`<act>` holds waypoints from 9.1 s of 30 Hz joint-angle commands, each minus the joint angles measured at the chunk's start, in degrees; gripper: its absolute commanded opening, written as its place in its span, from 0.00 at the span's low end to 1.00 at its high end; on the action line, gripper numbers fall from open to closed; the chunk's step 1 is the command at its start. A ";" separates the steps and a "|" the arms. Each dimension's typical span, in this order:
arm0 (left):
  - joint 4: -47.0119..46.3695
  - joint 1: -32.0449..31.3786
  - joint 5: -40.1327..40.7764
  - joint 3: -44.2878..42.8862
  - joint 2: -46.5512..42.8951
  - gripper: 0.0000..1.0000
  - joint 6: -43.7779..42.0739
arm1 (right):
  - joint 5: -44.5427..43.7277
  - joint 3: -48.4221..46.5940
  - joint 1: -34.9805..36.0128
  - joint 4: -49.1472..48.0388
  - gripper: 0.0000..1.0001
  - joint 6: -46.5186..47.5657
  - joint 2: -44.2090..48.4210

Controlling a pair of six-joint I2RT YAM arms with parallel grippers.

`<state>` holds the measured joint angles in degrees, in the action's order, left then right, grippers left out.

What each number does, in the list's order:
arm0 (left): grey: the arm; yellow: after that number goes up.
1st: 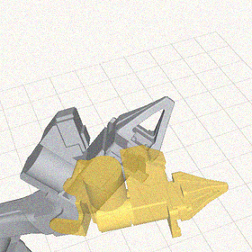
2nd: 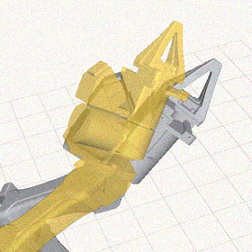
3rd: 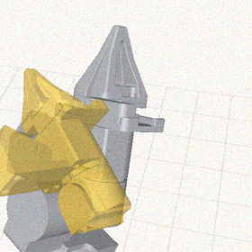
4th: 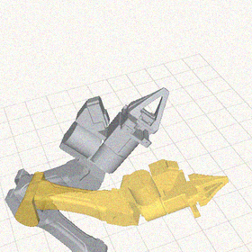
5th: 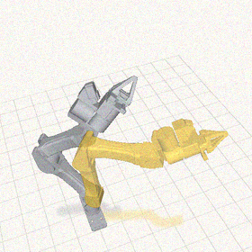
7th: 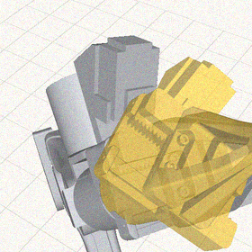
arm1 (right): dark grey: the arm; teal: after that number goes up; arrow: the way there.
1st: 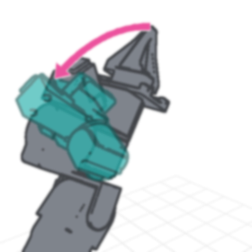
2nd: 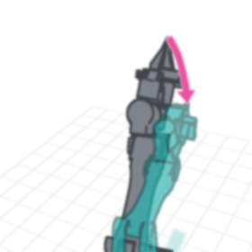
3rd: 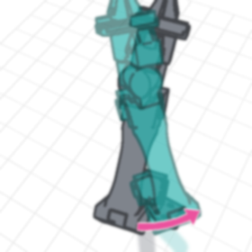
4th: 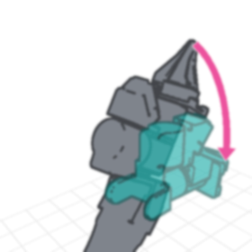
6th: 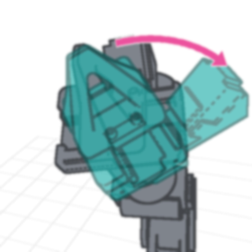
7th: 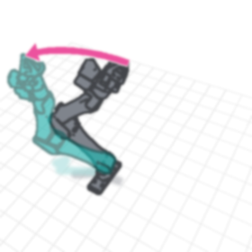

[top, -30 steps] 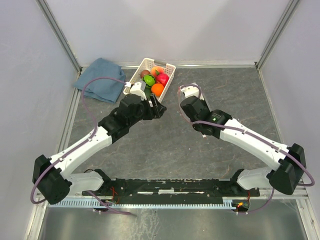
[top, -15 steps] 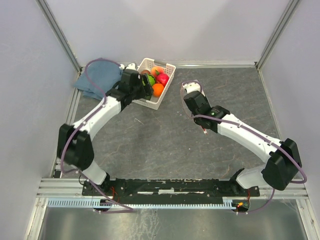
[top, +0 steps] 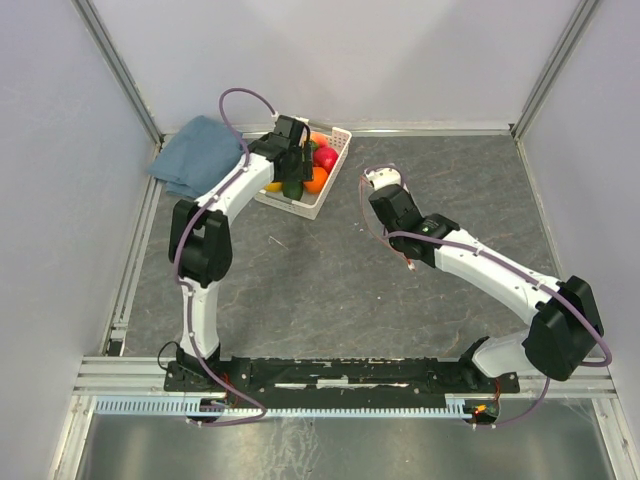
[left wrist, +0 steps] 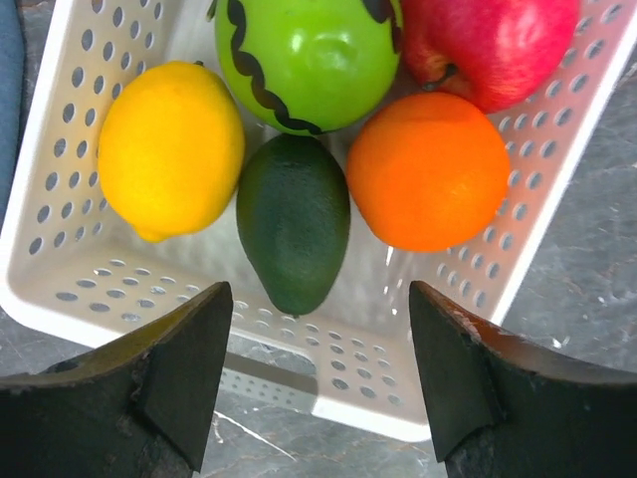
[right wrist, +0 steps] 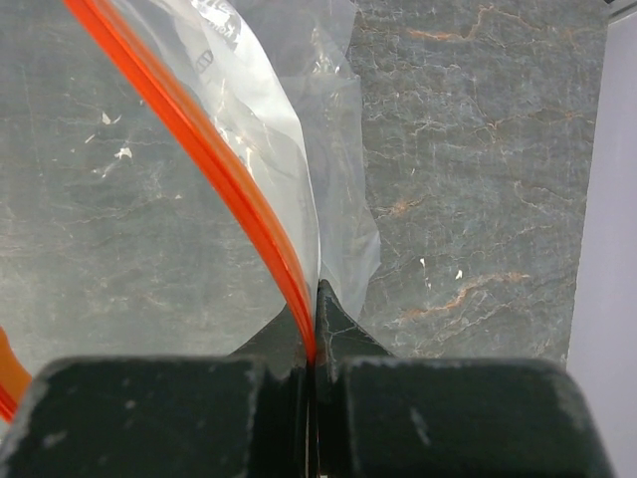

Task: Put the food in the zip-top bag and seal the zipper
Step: Pick up the fake fruit from the bin, then place the fake fruit in the zipper food storage bag.

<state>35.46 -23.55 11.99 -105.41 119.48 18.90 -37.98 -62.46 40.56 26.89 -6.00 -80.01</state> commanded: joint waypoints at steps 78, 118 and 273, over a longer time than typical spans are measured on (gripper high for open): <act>-41.72 -8.88 -21.45 50.65 -48.02 0.26 26.46 | 13.76 -6.48 -0.40 2.86 0.02 -13.16 -3.31; -45.29 -18.68 -4.75 51.96 -38.02 0.26 29.72 | 27.93 -3.93 0.57 -3.71 0.02 -19.27 0.99; -25.32 -21.32 3.66 49.54 -52.38 0.83 24.24 | 26.55 -7.59 6.30 -2.57 0.02 -20.29 -1.56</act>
<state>7.70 -44.97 14.46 -53.39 71.55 46.63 -10.63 -69.36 46.52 26.57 -25.76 -83.40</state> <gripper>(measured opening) 0.830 0.023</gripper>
